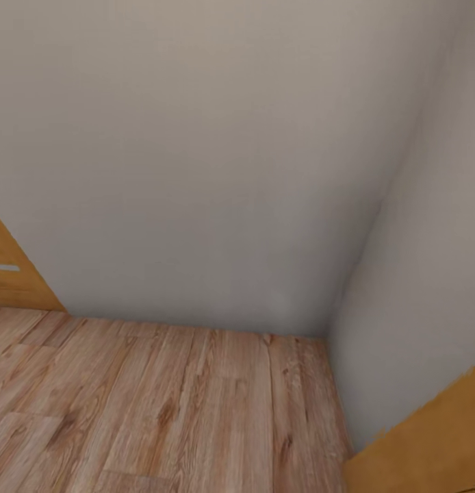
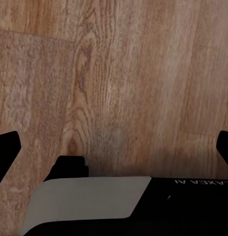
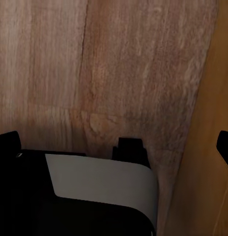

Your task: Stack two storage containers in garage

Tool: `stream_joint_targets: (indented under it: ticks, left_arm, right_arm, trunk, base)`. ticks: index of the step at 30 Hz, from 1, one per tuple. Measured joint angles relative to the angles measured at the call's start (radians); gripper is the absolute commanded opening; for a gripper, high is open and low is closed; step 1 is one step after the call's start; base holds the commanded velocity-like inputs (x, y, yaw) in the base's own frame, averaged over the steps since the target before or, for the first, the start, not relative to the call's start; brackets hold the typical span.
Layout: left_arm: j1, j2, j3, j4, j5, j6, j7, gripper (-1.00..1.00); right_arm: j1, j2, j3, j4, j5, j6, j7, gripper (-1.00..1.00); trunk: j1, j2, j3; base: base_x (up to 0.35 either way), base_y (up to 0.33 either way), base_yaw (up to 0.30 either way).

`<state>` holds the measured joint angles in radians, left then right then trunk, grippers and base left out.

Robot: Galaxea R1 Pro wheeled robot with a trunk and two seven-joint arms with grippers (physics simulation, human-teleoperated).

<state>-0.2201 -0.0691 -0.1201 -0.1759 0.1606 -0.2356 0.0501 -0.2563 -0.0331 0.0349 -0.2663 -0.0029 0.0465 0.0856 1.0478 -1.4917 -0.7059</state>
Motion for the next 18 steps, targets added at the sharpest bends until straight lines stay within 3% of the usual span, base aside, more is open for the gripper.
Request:
stream_joint_targets:
  ticks: [11, 18]
  left_arm:
    - [0.0, 0.0, 0.0, 0.0, 0.0, 0.0, 0.0, 1.0]
    - [0.0, 0.0, 0.0, 0.0, 0.0, 0.0, 0.0, 1.0]
  right_arm:
    - [0.0, 0.0, 0.0, 0.0, 0.0, 0.001, 0.0, 1.0]
    - [0.0, 0.0, 0.0, 0.0, 0.0, 0.0, 0.0, 1.0]
  trunk:
    - [0.0, 0.0, -0.012]
    - [0.0, 0.0, -0.02]
  base:
    - [0.186, 0.005, 0.197]
    - [0.234, 0.119, 0.202]
